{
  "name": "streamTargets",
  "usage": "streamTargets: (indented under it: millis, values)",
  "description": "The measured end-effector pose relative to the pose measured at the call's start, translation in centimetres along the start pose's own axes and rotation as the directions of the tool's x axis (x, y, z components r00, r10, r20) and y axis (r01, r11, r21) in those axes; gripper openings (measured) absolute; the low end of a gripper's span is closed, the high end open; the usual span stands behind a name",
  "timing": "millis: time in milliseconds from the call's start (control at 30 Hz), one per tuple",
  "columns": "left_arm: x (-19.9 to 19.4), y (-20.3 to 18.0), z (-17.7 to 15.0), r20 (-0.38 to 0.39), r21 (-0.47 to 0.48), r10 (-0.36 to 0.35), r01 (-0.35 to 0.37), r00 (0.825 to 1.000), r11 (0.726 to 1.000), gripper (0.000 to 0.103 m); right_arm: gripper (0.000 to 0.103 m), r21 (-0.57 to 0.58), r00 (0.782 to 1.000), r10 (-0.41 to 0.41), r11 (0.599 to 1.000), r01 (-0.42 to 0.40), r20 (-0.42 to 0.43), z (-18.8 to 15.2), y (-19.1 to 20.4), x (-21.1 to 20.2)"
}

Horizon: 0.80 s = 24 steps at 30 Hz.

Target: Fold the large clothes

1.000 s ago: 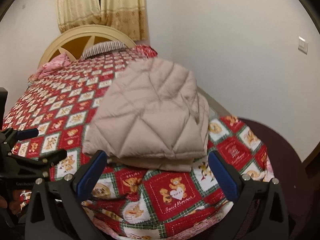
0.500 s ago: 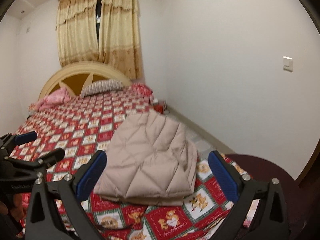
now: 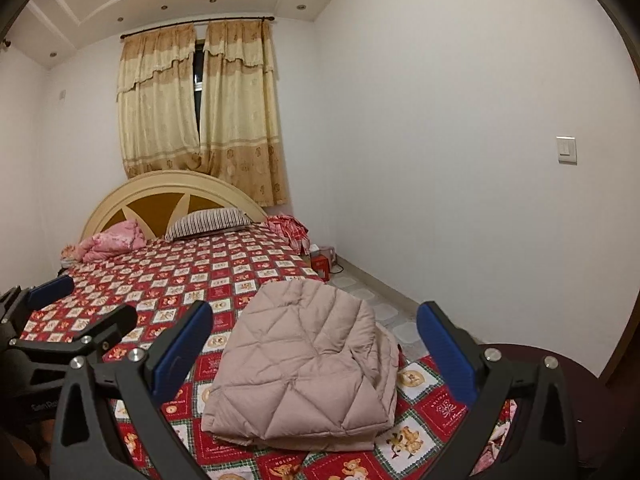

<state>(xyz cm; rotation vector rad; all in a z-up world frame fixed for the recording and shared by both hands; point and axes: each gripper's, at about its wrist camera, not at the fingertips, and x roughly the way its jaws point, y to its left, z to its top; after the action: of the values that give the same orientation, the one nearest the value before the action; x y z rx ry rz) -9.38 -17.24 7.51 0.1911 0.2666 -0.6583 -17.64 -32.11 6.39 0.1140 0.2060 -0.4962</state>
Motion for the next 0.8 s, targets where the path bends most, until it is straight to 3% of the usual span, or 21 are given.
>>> streamTargets:
  millis: [800]
  values:
    - [0.72, 0.67, -0.34, -0.031, -0.029, 0.018, -0.019, 0.999, 0.999, 0.102, 0.103, 0.002, 0.999, -0.004, 1.0, 0.004, -0.041, -0.81, -0.72, 0.41]
